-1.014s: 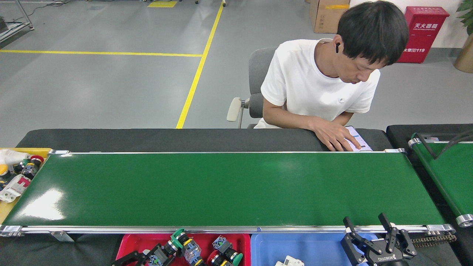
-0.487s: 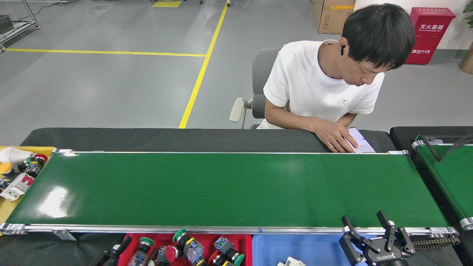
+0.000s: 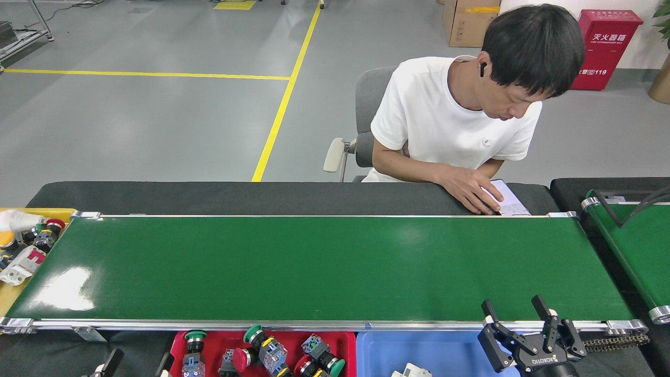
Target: Pick switch part from conveyor to tray
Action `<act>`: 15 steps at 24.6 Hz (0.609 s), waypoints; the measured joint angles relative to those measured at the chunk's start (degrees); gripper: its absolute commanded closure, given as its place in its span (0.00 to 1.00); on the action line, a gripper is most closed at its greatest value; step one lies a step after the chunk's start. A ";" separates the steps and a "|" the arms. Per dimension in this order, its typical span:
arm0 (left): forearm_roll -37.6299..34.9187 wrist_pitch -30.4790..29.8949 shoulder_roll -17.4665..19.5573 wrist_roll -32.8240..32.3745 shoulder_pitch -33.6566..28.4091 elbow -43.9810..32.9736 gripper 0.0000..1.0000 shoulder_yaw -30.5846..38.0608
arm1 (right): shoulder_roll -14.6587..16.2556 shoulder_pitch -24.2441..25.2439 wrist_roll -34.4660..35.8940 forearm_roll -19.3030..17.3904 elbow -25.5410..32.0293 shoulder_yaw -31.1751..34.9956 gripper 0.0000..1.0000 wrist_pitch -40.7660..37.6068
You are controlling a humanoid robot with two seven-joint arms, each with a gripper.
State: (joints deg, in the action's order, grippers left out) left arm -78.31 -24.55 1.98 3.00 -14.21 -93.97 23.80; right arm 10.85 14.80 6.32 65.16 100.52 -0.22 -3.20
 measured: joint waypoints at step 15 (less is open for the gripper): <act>-1.47 -0.80 -2.94 -1.57 -5.92 -6.78 0.00 -4.37 | -0.63 1.21 -0.03 1.85 0.02 3.65 0.00 3.22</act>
State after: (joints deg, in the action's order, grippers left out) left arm -79.78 -25.35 -0.96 1.43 -20.14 -100.75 19.43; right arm 10.22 16.01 6.29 67.01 100.53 3.44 0.02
